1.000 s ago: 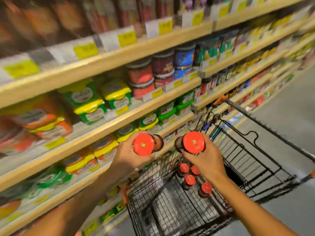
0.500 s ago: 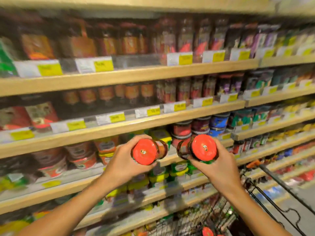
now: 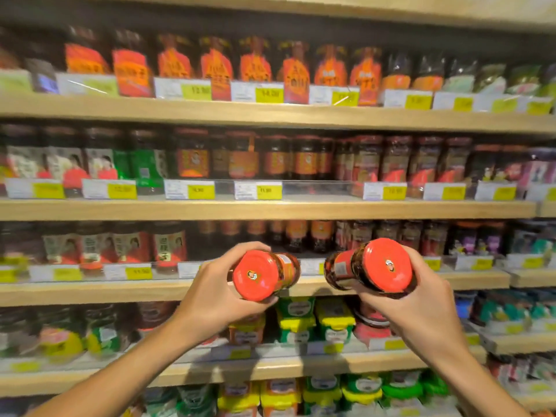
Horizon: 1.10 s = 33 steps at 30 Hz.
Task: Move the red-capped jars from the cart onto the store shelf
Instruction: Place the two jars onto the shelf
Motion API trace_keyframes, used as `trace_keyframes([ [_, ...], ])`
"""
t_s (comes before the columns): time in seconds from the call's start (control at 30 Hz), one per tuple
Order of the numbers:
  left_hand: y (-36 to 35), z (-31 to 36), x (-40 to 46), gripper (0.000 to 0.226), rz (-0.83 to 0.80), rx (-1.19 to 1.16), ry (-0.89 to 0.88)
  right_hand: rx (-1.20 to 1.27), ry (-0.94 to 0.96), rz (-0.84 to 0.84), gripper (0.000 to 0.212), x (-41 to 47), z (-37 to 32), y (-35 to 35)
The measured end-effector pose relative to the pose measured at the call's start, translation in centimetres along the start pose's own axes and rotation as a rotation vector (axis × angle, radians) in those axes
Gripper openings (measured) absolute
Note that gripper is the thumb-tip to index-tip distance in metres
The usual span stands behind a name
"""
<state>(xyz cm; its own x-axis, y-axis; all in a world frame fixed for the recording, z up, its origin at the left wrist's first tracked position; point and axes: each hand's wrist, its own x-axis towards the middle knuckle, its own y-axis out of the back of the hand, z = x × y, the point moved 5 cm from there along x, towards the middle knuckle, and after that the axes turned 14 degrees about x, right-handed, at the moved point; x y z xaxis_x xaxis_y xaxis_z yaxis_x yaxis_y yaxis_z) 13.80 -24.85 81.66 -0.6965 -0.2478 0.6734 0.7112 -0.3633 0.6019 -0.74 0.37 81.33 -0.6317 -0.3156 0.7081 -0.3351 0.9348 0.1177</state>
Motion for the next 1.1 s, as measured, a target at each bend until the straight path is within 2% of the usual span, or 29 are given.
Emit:
trace_keyframes([
  [0.27,5.0,0.4,1.5,0.078,0.107,0.069,-0.074,0.011,0.193,0.038,0.058,4.8,-5.3,-2.7],
  [0.57,8.9,0.7,3.8,0.073,0.21,0.007,-0.113,0.062,0.28,0.148,0.055,11.6,-6.5,-5.9],
  [0.77,10.4,0.7,3.9,0.071,0.23,0.022,-0.167,-0.011,0.308,0.226,0.062,14.9,-5.5,-7.7],
  [1.1,11.7,-0.8,4.1,0.072,0.258,0.048,-0.154,-0.118,0.228,0.194,0.064,18.3,-2.6,-8.7],
])
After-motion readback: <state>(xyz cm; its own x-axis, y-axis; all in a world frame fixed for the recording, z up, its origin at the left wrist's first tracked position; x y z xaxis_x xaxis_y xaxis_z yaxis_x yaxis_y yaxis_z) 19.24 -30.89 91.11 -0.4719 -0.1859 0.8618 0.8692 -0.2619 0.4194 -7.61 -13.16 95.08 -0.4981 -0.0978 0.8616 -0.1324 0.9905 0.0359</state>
